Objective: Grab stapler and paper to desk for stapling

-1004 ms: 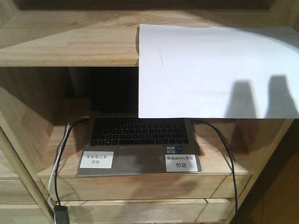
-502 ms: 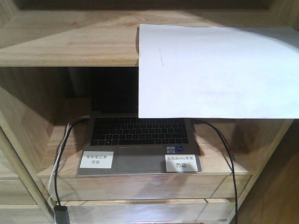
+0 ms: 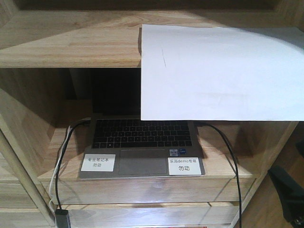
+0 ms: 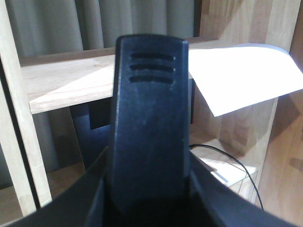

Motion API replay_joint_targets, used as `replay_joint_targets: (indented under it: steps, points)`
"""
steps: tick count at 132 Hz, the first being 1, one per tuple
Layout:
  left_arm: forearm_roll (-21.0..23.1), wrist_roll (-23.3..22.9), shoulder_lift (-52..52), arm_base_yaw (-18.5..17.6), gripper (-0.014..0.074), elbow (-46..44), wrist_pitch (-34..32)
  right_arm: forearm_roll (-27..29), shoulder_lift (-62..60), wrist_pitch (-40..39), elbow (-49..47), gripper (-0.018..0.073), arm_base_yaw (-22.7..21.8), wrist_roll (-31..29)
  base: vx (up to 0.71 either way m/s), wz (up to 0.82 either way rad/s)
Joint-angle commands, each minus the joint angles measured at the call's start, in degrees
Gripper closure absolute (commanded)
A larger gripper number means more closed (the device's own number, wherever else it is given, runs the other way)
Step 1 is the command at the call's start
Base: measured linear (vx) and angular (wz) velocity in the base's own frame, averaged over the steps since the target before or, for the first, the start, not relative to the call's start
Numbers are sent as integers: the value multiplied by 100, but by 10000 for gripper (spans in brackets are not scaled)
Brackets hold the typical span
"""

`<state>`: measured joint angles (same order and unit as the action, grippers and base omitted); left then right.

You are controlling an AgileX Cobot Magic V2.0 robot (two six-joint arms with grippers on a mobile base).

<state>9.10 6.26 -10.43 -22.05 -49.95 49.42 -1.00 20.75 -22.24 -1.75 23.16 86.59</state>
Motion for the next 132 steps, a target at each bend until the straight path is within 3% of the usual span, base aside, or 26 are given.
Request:
replay_joint_targets:
  steps: [1,22,60,80,132]
  points:
    - [101,-11,-107,-30,603,-117,-730,233,392,-1500,14,-34,-45,-662,0,0]
    - [101,-11,-107,-30,603,-117,-730,323,1243,-3220,93,-34,-45,-1224,0,0]
    - [101,-11,-107,-30,603,-117,-726,68,2927,-5463,93,-34,-45,-878,0,0]
    - [101,-11,-107,-30,603,-117,-718,-25,3577,-5490,60,-34,-32,-544,0,0]
    - [101,-11,-107,-30,603,-117,-707,-41,3966,-5490,-831,-34,-32,-682,0,0]
